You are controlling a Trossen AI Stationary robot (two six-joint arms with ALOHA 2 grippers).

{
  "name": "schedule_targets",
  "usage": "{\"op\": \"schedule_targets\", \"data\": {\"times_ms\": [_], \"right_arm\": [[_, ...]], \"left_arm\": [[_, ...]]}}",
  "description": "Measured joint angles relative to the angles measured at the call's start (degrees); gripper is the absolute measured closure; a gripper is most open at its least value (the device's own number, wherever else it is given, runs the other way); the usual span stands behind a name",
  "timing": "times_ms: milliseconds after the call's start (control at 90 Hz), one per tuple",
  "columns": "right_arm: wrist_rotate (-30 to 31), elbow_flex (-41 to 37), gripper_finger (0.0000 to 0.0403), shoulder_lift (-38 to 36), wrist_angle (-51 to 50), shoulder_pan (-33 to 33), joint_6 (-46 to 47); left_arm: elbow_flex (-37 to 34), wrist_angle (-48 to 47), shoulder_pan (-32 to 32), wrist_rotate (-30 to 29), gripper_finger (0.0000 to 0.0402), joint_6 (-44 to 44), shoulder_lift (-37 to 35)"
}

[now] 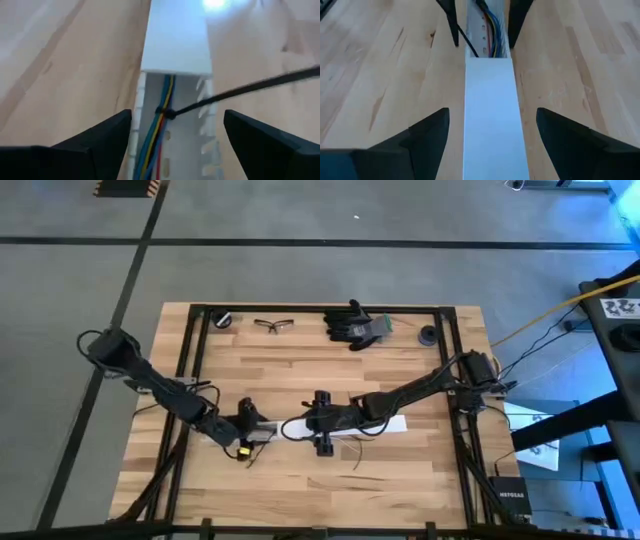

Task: Ziptie cables
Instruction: Close the white cable duct

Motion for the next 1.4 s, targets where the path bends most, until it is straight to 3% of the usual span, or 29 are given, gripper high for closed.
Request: {"op": "schedule_targets", "data": {"times_ms": [344, 811, 1033, 1400], "right_arm": [[-0.6, 0.0, 0.0118, 1.6, 1.0, 0.0, -0.1], [-1.7, 0.0, 0.0118, 3.6, 4.1, 0.0, 0.0], [-0.5, 0.0, 0.0118, 3.6, 4.5, -1.2, 0.0], [-3.7, 0.1, 0.0121, 6.7, 2.7, -1.4, 0.4]], "left_arm": [[-0.3, 11.9, 1.8, -0.2, 0.0100, 2.9, 7.1], [-0.2, 11.9, 1.8, -0.3, 0.0187, 3.0, 7.8], [-0.2, 11.8, 1.8, -0.3, 0.0187, 3.2, 7.8], [-0.2, 11.7, 1.7, 0.5, 0.0189, 3.6, 7.8]]}}
